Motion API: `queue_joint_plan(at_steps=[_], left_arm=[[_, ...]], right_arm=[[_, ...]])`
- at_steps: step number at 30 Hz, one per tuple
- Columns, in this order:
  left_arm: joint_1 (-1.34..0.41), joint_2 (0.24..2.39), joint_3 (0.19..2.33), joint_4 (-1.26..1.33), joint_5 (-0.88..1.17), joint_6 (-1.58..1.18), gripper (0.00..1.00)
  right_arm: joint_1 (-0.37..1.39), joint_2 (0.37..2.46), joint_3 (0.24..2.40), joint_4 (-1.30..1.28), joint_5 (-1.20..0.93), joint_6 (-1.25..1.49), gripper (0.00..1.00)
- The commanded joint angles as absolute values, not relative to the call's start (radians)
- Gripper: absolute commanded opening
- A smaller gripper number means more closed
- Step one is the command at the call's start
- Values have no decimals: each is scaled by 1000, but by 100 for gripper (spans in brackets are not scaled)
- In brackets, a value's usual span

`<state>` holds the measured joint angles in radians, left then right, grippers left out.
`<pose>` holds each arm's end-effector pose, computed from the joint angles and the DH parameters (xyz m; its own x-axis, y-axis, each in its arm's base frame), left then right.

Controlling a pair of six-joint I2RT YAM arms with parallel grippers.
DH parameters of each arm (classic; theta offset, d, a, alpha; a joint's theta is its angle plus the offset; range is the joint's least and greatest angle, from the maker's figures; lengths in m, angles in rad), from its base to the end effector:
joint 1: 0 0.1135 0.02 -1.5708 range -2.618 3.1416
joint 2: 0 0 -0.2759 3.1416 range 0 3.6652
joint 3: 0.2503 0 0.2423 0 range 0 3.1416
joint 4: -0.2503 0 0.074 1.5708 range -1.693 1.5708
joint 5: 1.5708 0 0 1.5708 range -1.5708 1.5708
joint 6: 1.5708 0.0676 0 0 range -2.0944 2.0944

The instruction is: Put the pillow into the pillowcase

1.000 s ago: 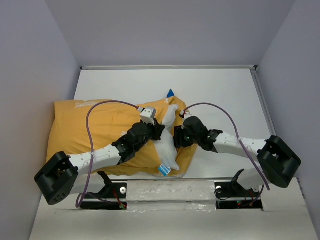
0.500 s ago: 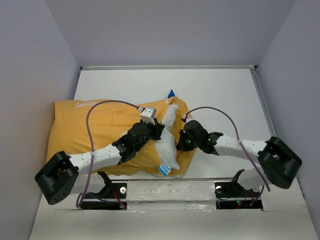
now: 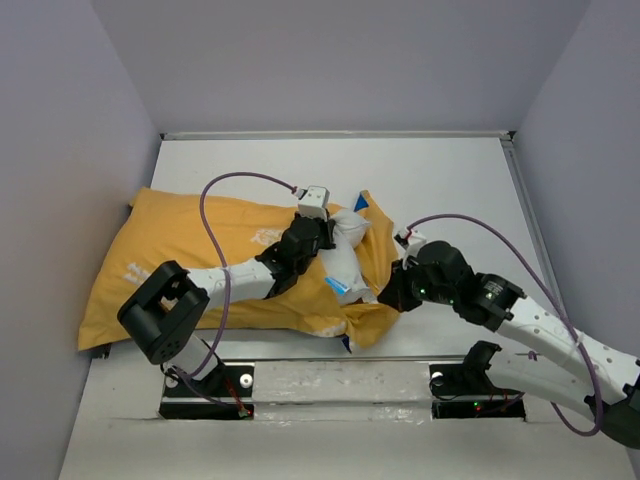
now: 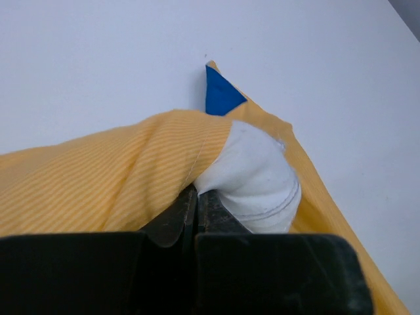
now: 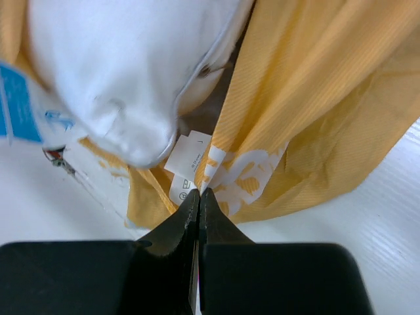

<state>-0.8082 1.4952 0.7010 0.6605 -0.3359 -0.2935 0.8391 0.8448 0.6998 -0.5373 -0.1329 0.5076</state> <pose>0.2531 -0.2327 0.2449 -0.2203 -0.1648 -0.9614 0.4108 0.8783 -0.2447 0.1184 0.1453 0.2564 -0.7601 -0.1253 -0.6376 -0.4997 0.7399 0.4503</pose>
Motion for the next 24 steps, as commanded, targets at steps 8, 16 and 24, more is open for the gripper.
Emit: queue_joint_plan(at_steps=[8, 16, 24], left_arm=[[-741, 1649, 715, 775, -529, -144, 0], [-1050, 1586, 511, 830, -616, -219, 0], [-1123, 1295, 414, 776, -514, -239, 0]], right_arm=[[856, 730, 1049, -760, -276, 422, 0], [856, 1044, 1239, -516, -25, 322, 0], [847, 1226, 1140, -157, 55, 390, 0]])
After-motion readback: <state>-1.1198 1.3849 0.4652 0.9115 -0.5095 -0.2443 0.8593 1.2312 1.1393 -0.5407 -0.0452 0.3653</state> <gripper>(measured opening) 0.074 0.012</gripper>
